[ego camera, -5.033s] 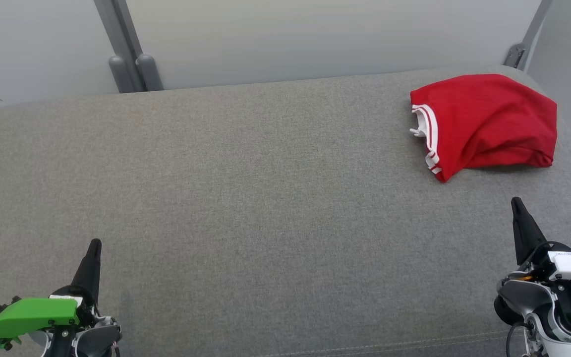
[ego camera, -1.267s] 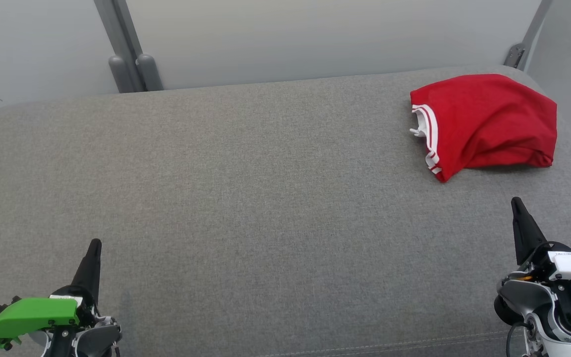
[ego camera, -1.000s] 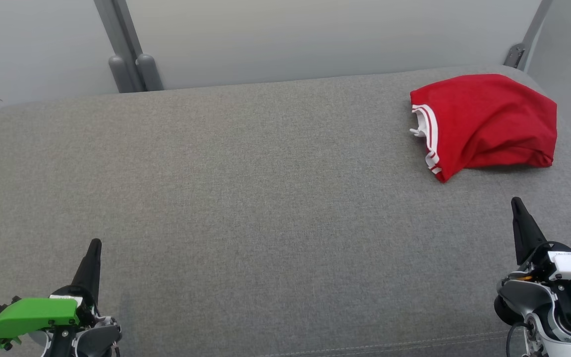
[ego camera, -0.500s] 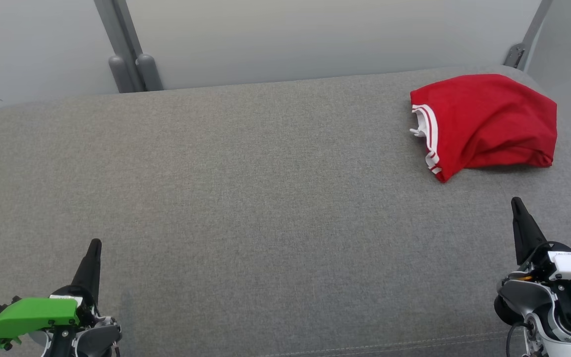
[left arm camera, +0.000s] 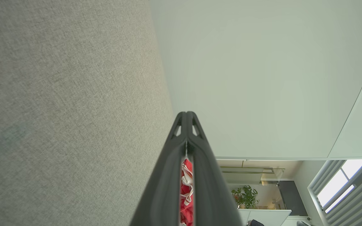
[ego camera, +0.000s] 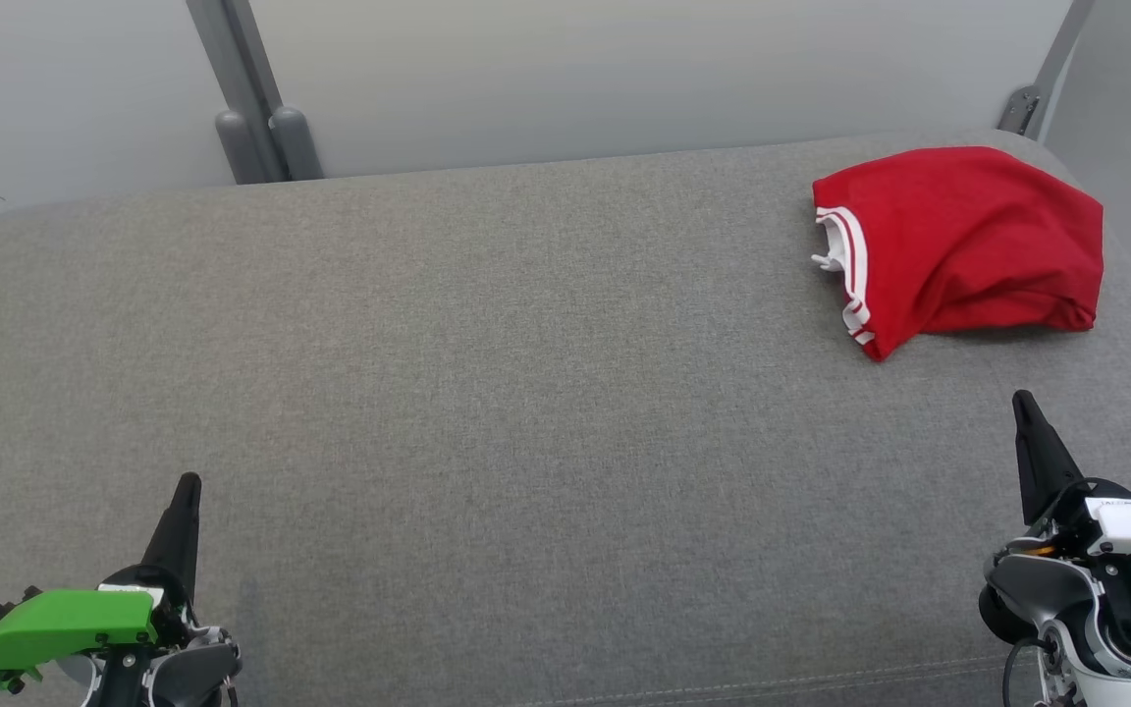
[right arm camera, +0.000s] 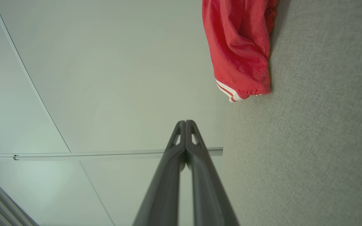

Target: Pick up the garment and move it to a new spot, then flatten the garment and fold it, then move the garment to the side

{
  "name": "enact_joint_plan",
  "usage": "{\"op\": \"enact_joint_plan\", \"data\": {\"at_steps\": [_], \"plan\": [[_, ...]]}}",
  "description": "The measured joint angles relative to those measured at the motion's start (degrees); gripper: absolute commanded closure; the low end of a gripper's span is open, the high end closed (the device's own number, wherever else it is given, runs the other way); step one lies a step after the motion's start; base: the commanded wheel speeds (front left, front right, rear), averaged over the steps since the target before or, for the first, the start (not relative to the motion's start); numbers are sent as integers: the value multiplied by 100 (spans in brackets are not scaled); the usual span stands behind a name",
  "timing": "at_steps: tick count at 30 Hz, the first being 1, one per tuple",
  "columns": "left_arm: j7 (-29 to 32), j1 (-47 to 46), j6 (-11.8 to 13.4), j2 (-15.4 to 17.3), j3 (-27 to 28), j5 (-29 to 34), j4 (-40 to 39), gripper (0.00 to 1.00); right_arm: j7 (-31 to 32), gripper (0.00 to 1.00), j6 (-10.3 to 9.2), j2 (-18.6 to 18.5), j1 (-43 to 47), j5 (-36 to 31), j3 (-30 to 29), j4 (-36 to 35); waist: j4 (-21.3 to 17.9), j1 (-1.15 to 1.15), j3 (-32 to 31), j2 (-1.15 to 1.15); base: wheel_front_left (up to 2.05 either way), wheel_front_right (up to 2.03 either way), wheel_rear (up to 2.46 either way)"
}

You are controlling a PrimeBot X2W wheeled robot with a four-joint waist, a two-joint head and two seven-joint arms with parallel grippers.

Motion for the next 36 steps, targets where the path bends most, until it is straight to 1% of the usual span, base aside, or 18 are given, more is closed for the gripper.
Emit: {"op": "enact_joint_plan", "data": {"at_steps": [36], "plan": [[0, 0, 0, 0, -1, 0, -1, 100, 0, 100, 1, 0, 0, 0, 0, 0, 0, 0, 0, 0, 0, 0, 0]]}}
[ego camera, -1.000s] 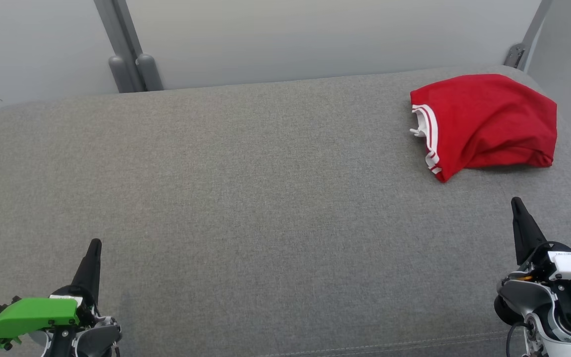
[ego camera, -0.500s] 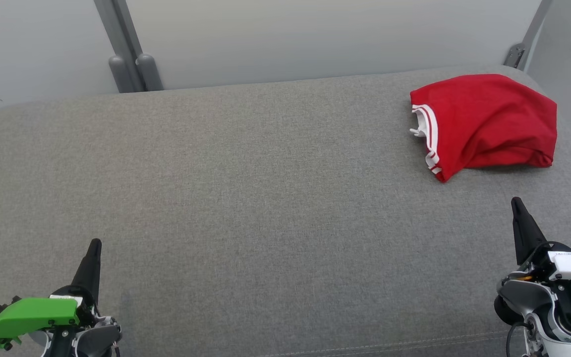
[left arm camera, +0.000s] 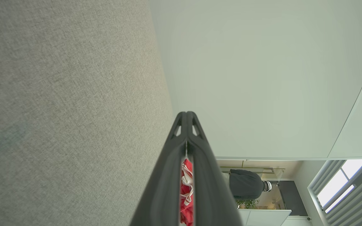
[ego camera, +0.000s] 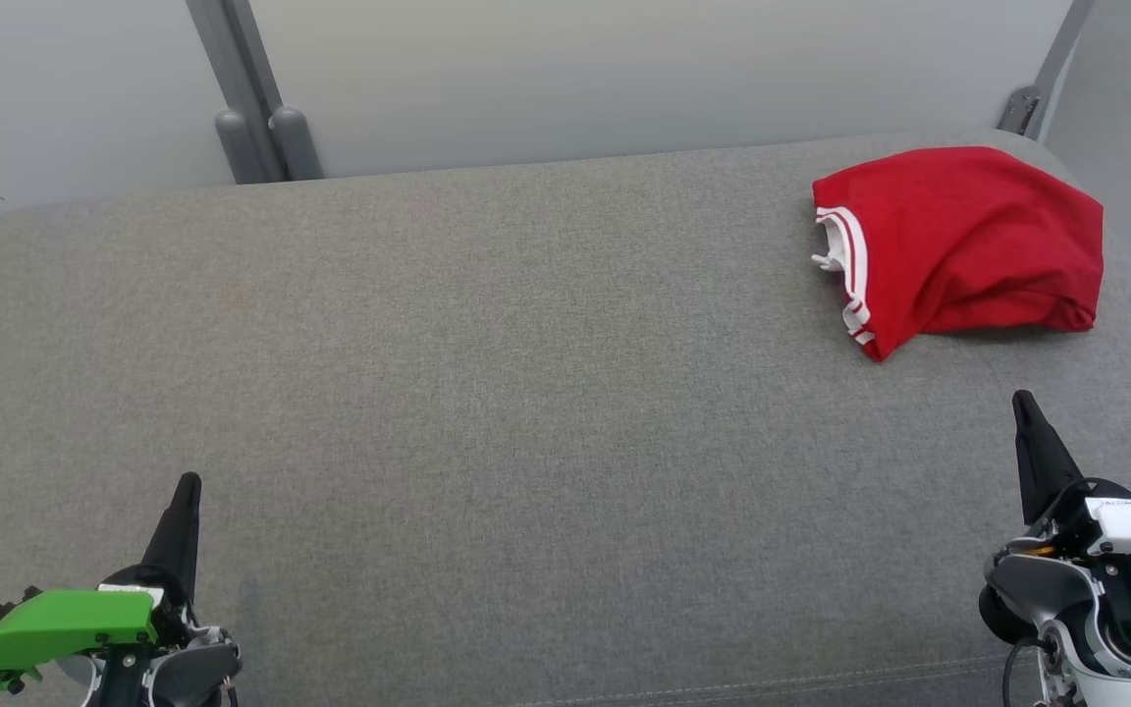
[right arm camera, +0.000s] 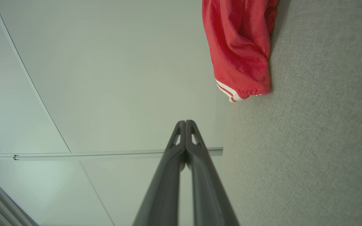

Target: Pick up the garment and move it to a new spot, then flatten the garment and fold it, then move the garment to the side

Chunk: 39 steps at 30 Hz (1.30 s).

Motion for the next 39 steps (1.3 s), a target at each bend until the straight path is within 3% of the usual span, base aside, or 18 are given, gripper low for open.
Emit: {"op": "enact_joint_plan", "data": {"at_steps": [39], "plan": [[0, 0, 0, 0, 0, 0, 0, 100, 0, 100, -1, 0, 0, 0, 0, 0, 0, 0, 0, 0, 0, 0, 0]]}}
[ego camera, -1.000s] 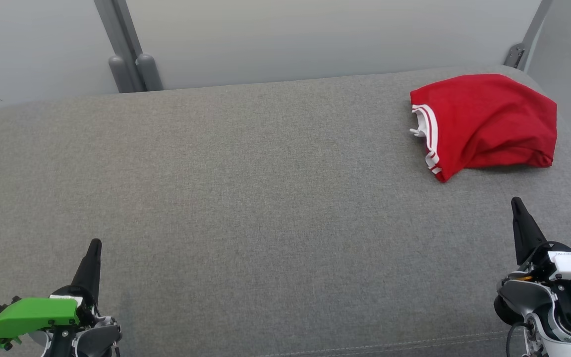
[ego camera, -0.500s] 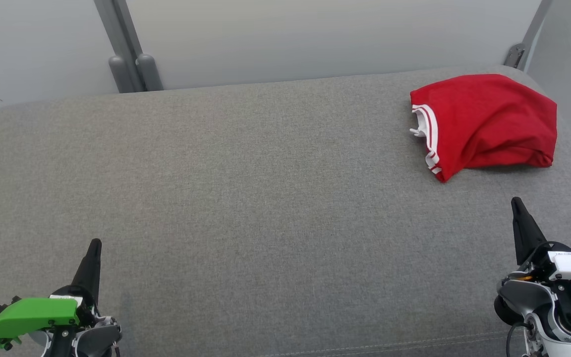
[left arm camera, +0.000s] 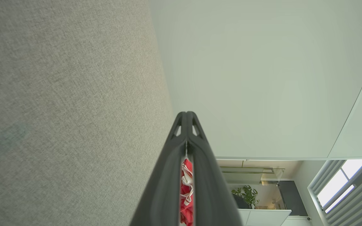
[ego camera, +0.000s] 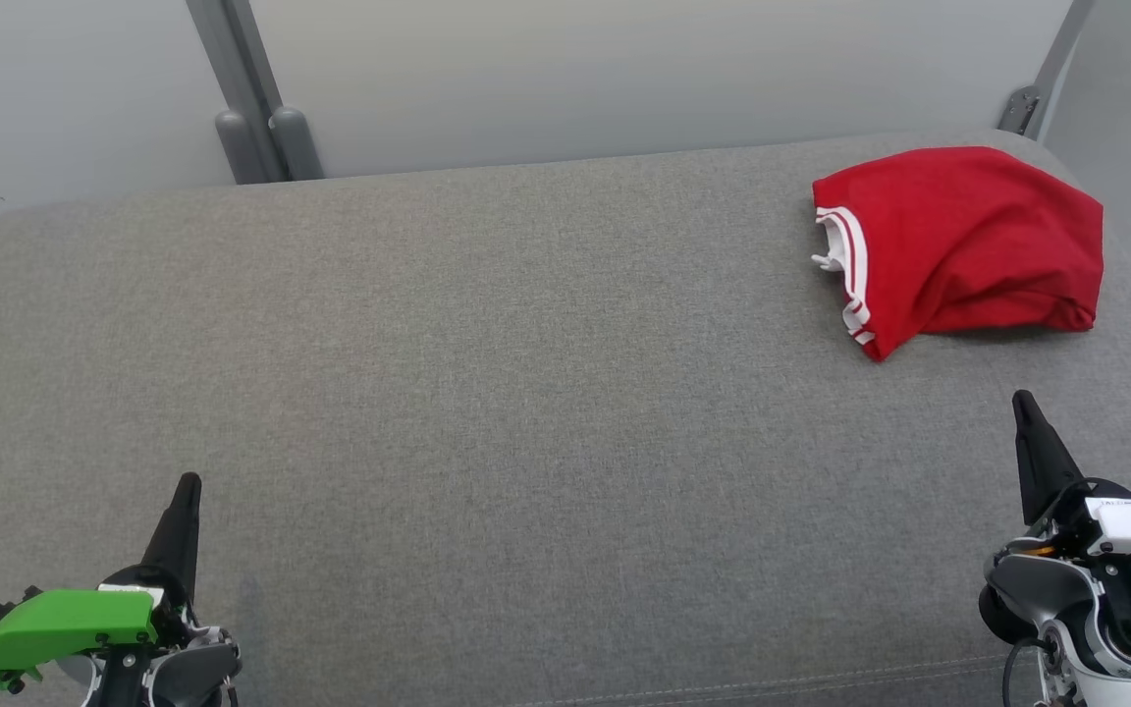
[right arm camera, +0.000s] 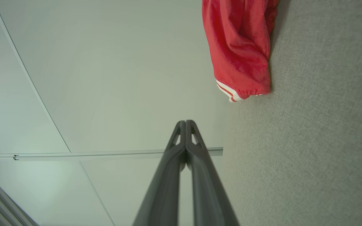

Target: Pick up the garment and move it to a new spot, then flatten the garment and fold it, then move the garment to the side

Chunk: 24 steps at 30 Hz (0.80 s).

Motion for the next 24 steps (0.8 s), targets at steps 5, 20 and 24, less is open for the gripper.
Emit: {"op": "enact_joint_plan", "data": {"at_steps": [5, 20, 24], "plan": [[0, 0, 0, 0, 0, 0, 0, 100, 0, 100, 0, 0, 0, 0, 0, 0, 0, 0, 0, 0, 0, 0, 0], [0, 0, 0, 0, 0, 0, 0, 100, 0, 100, 0, 0, 0, 0, 0, 0, 0, 0, 0, 0, 0, 0, 0], [0, 0, 0, 0, 0, 0, 0, 100, 0, 100, 1, 0, 0, 0, 0, 0, 0, 0, 0, 0, 0, 0, 0]]}}
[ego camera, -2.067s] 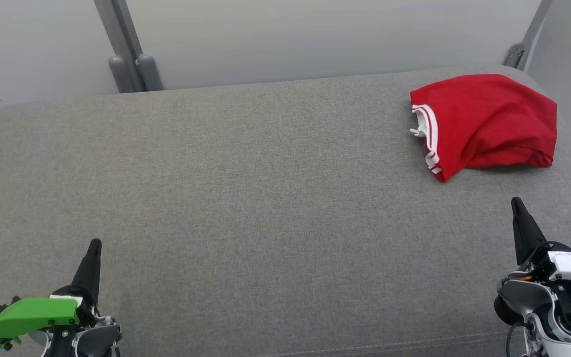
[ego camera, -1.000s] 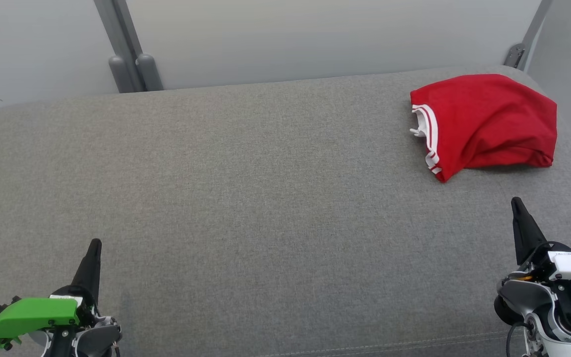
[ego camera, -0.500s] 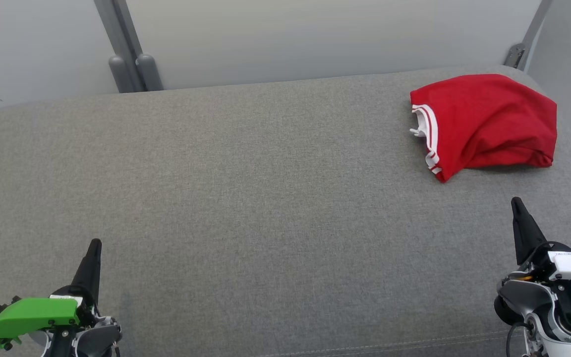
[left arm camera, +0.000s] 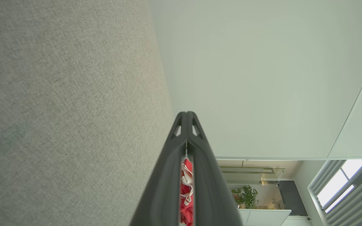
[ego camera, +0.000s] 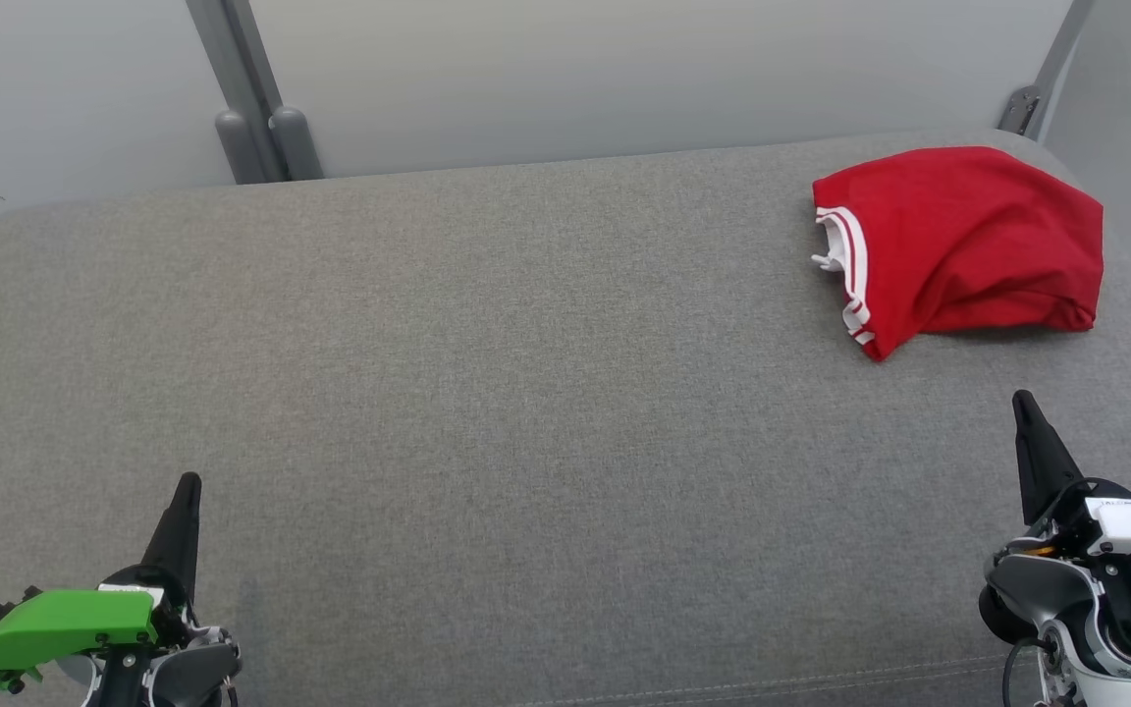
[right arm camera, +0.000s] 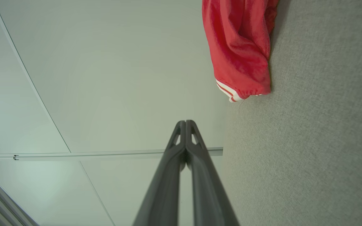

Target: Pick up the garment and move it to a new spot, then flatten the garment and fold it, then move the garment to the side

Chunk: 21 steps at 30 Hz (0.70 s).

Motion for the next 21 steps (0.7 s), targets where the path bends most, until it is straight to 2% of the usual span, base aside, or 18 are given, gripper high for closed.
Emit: {"op": "enact_joint_plan", "data": {"at_steps": [21], "plan": [[0, 0, 0, 0, -1, 0, 0, 100, 0, 100, 0, 0, 0, 0, 0, -1, 0, 0, 0, 0, 0, 0, 0]]}}
